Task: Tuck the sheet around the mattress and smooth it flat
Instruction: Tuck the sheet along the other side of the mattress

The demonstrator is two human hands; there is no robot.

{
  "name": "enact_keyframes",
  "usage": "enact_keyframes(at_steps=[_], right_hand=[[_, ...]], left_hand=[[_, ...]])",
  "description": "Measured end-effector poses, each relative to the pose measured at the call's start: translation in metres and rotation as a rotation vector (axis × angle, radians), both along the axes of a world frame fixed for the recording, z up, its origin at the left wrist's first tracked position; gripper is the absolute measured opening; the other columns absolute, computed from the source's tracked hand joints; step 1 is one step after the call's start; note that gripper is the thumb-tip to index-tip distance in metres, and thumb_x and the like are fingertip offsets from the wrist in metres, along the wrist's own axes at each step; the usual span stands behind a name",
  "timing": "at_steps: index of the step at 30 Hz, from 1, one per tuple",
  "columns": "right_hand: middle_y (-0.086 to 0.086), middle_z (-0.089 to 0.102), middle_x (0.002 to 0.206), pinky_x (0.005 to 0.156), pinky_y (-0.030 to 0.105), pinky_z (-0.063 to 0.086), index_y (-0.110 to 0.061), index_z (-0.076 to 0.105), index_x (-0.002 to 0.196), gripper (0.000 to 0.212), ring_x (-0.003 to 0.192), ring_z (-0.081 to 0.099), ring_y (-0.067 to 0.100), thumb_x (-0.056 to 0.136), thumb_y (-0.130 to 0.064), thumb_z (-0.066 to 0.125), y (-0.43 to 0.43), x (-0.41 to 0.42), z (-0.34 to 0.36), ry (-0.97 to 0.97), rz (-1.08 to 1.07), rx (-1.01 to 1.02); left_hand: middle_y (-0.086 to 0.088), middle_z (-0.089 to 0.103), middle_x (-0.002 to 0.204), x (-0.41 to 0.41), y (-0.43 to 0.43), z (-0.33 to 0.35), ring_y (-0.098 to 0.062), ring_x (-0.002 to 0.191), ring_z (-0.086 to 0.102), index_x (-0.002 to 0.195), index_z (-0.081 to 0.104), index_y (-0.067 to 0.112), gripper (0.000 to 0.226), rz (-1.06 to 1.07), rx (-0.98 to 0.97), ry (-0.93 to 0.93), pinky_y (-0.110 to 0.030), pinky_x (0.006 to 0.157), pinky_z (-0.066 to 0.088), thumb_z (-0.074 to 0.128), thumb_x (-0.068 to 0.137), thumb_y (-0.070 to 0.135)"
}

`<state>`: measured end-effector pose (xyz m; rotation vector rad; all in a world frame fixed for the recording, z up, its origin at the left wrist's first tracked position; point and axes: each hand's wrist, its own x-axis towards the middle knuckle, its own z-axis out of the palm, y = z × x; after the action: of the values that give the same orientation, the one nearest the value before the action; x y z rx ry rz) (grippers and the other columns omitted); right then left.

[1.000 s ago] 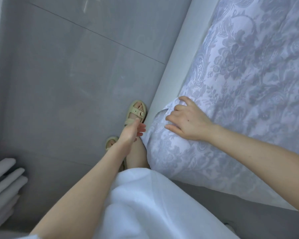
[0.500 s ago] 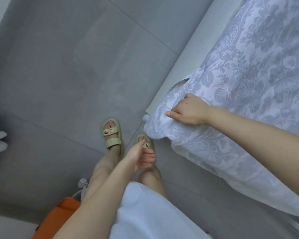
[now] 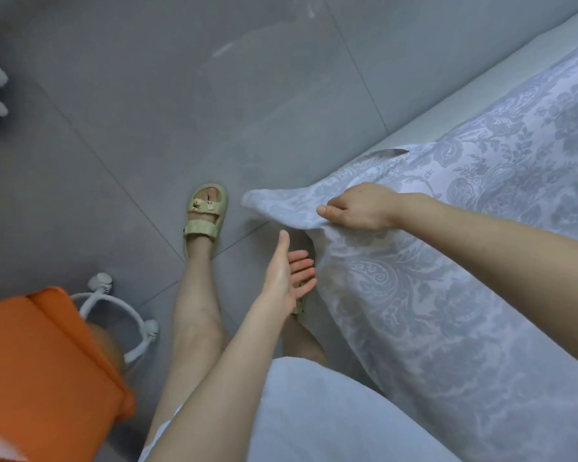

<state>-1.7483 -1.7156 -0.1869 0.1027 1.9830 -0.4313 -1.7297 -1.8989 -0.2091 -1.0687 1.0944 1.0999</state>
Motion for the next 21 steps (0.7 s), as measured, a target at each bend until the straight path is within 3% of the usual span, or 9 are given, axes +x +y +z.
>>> enact_keyframes(at_steps=[3,5,7,10,15,17,21], right_hand=[[0.004,0.062,0.122,0.099,0.037,0.037,-0.018,0.062,0.109,0.059,0.116,0.052,0.026,0.098,-0.054,0.017,0.003,0.006,-0.002,0.058,-0.130,-0.009],[0.003,0.065,0.117,0.099,0.039,0.038,-0.020,0.064,0.109,0.059,0.114,0.054,0.025,0.098,-0.054,0.017,0.001,0.009,-0.003,0.118,-0.168,0.001],[0.005,0.068,0.101,0.088,0.038,0.043,-0.015,0.064,0.098,0.058,0.103,0.058,0.027,0.099,-0.051,0.018,-0.003,0.016,-0.005,0.276,-0.135,0.050],[0.003,0.062,0.080,0.071,0.035,0.039,-0.012,0.056,0.081,0.054,0.089,0.058,0.029,0.099,-0.049,0.021,-0.004,0.025,-0.002,0.440,-0.153,0.090],[0.006,0.067,0.106,0.090,0.036,0.040,-0.016,0.066,0.098,0.067,0.104,0.056,0.027,0.097,-0.057,0.013,-0.004,0.007,-0.002,0.183,-0.137,0.113],[0.005,0.067,0.107,0.089,0.034,0.037,-0.018,0.067,0.099,0.063,0.106,0.055,0.026,0.098,-0.055,0.016,-0.003,0.005,0.000,0.169,-0.141,0.089],[0.008,0.069,0.099,0.078,0.033,0.036,-0.014,0.066,0.096,0.059,0.099,0.058,0.029,0.100,-0.050,0.019,-0.001,0.022,0.005,0.322,-0.075,0.087]], left_hand=[[-0.007,0.064,0.083,-0.009,0.026,-0.007,-0.021,0.081,0.062,0.095,0.061,0.007,0.055,-0.016,0.040,0.087,-0.031,0.073,0.054,0.052,0.086,0.060],[-0.005,0.059,0.072,-0.020,0.038,-0.013,-0.016,0.060,0.055,0.083,0.059,0.009,0.021,-0.072,-0.014,0.213,-0.022,0.052,0.047,0.058,0.089,0.029],[-0.008,0.056,0.074,-0.028,0.039,-0.017,-0.015,0.055,0.052,0.079,0.055,0.007,0.007,-0.090,-0.087,0.329,-0.021,0.048,0.043,0.054,0.086,0.006],[-0.012,0.064,0.083,-0.023,0.027,-0.009,-0.020,0.066,0.062,0.078,0.055,0.008,0.017,-0.076,-0.103,0.460,-0.029,0.062,0.055,0.049,0.093,0.013],[-0.015,0.066,0.100,0.007,0.008,0.001,-0.028,0.094,0.065,0.090,0.059,0.008,0.042,-0.018,-0.004,0.228,-0.043,0.089,0.053,0.036,0.097,0.044],[-0.017,0.066,0.104,0.025,0.004,0.003,-0.028,0.098,0.064,0.094,0.061,0.004,0.044,0.003,-0.014,0.238,-0.040,0.090,0.052,0.037,0.098,0.041],[-0.015,0.064,0.108,0.048,0.002,0.007,-0.024,0.100,0.061,0.105,0.062,0.001,0.042,0.085,-0.001,0.298,-0.033,0.094,0.048,0.035,0.101,0.032]])
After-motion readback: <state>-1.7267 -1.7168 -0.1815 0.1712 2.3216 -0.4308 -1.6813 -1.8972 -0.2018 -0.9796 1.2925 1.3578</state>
